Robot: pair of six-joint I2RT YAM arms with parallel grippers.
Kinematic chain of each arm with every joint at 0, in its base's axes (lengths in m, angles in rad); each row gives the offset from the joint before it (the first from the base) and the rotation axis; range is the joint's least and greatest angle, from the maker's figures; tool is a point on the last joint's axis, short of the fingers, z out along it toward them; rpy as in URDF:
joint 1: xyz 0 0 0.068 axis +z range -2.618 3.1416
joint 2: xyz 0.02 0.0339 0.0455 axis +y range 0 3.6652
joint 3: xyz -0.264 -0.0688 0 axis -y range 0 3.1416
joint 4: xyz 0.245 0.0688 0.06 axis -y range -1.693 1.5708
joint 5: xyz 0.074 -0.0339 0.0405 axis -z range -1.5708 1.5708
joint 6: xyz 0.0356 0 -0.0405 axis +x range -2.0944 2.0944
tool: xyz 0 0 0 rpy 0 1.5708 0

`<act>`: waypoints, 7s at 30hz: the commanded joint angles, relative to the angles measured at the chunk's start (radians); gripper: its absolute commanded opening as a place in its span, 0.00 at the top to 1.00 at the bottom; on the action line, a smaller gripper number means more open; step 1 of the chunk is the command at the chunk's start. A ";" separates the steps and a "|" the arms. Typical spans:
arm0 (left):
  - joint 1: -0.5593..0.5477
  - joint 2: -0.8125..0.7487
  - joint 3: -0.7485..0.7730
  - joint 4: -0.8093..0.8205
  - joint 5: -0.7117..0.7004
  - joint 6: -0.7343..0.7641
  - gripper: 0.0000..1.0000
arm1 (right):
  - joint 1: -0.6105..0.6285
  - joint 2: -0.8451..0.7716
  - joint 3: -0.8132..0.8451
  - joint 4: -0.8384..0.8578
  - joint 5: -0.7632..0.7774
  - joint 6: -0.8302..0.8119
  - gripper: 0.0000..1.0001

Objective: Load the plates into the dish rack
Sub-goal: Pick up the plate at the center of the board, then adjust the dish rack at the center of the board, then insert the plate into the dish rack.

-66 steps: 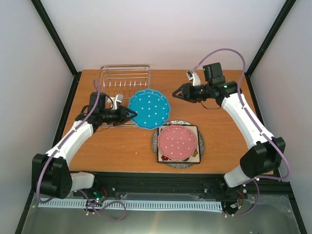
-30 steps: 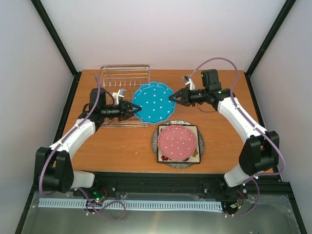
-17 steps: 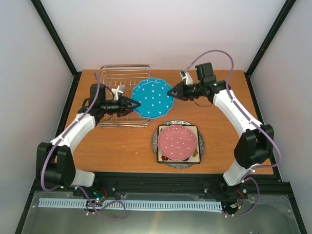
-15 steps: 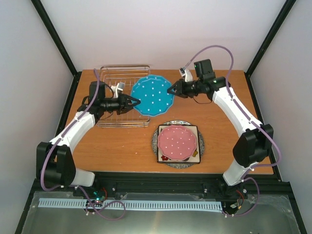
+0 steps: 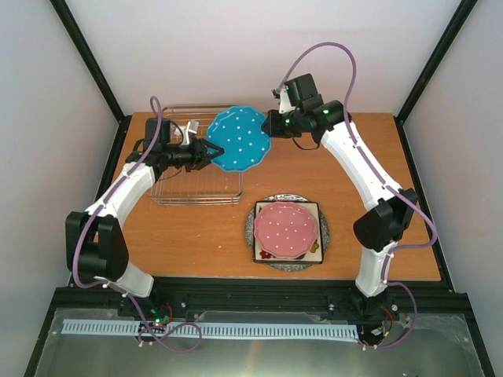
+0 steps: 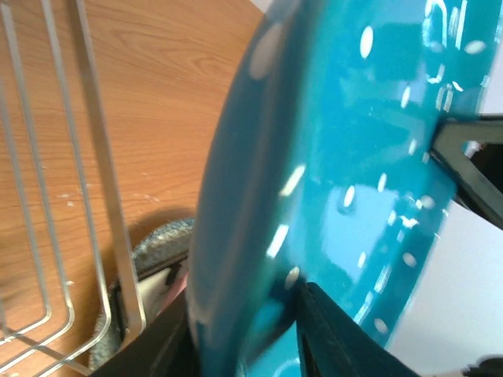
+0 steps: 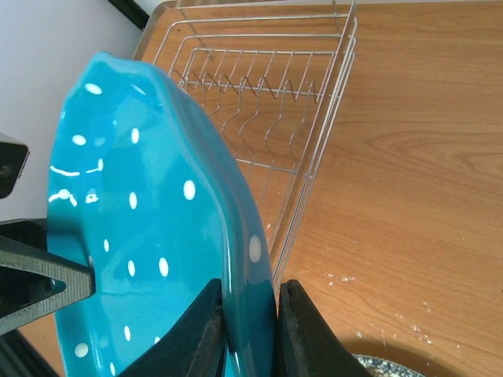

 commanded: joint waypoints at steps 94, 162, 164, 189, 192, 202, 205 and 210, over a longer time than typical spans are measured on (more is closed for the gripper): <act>0.377 0.182 0.067 -0.313 -0.774 0.260 0.94 | 0.092 0.308 0.435 0.207 0.507 -0.140 0.97; 0.242 -0.355 -0.115 -0.469 -0.623 0.034 0.22 | 0.278 0.448 0.368 0.829 1.120 -0.650 0.97; 0.252 -0.373 -0.120 -0.460 -0.613 0.042 0.15 | 0.282 0.480 0.387 0.849 1.146 -0.674 0.97; 0.270 -0.414 -0.114 -0.447 -0.613 0.043 0.00 | 0.279 0.558 0.350 0.844 1.135 -0.657 0.97; 0.272 -0.420 -0.116 -0.450 -0.613 0.041 0.00 | 0.282 0.565 0.340 0.837 1.132 -0.652 0.97; 0.279 -0.439 -0.112 -0.460 -0.615 0.037 0.00 | 0.293 0.597 0.328 0.816 1.124 -0.623 0.97; 0.280 -0.439 -0.111 -0.460 -0.619 0.037 0.00 | 0.299 0.603 0.328 0.805 1.126 -0.614 0.97; 0.281 -0.442 -0.107 -0.459 -0.629 0.038 0.00 | 0.335 0.598 0.291 0.814 1.138 -0.642 0.97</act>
